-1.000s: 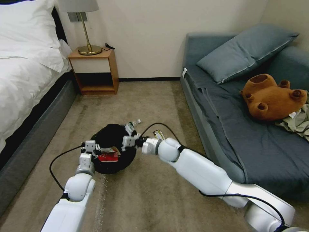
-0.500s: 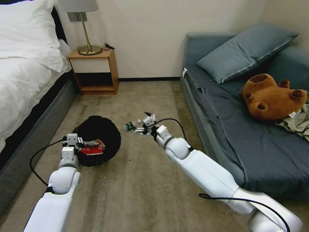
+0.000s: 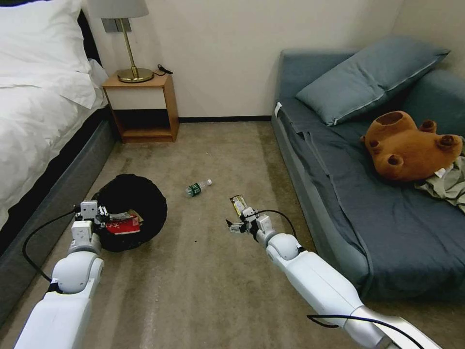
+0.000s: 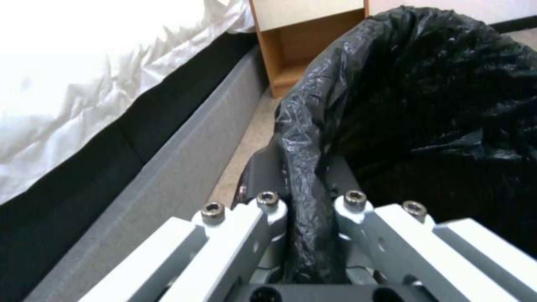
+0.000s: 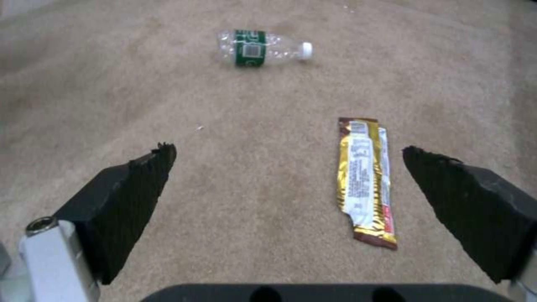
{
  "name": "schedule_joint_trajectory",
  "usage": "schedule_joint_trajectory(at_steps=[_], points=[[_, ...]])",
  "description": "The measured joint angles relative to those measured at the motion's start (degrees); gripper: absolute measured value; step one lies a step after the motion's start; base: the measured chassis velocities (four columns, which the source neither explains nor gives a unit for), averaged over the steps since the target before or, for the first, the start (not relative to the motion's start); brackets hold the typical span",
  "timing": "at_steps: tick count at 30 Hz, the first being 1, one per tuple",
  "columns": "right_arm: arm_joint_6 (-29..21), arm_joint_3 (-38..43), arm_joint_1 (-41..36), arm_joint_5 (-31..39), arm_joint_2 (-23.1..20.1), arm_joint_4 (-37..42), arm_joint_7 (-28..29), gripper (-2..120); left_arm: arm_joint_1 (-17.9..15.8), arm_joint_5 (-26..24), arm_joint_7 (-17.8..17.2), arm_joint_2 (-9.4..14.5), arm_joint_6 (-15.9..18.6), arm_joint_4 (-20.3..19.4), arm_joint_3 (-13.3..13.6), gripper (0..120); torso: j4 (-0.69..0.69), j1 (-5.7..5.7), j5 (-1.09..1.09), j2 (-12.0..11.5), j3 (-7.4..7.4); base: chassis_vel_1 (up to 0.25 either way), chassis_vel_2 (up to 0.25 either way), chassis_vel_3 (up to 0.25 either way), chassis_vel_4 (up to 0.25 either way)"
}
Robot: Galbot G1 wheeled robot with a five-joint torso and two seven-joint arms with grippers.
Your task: Pick up the trash bin, then pick up the garbage on the floor and place it into the trash bin.
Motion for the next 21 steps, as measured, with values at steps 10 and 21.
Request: schedule_joint_trajectory(at_steps=[10, 21], points=[[0.23, 1.5, -0.43, 0.95, 0.45, -0.41, 0.76, 100, 0.75, -0.41, 0.26, 0.23, -0.78, 0.22, -0.11, 4, 0.0, 0.0, 0.0, 0.0, 0.0, 0.0, 0.0, 0.0, 0.0], [0.67, 1.49, 0.8, 1.0, 1.45, -2.01, 1.42, 100, 3.0, -0.2, 0.41, 0.68, -2.03, 0.34, -0.07, 4, 0.01, 0.0, 0.0, 0.0, 0.0, 0.0, 0.0, 0.0, 0.0]])
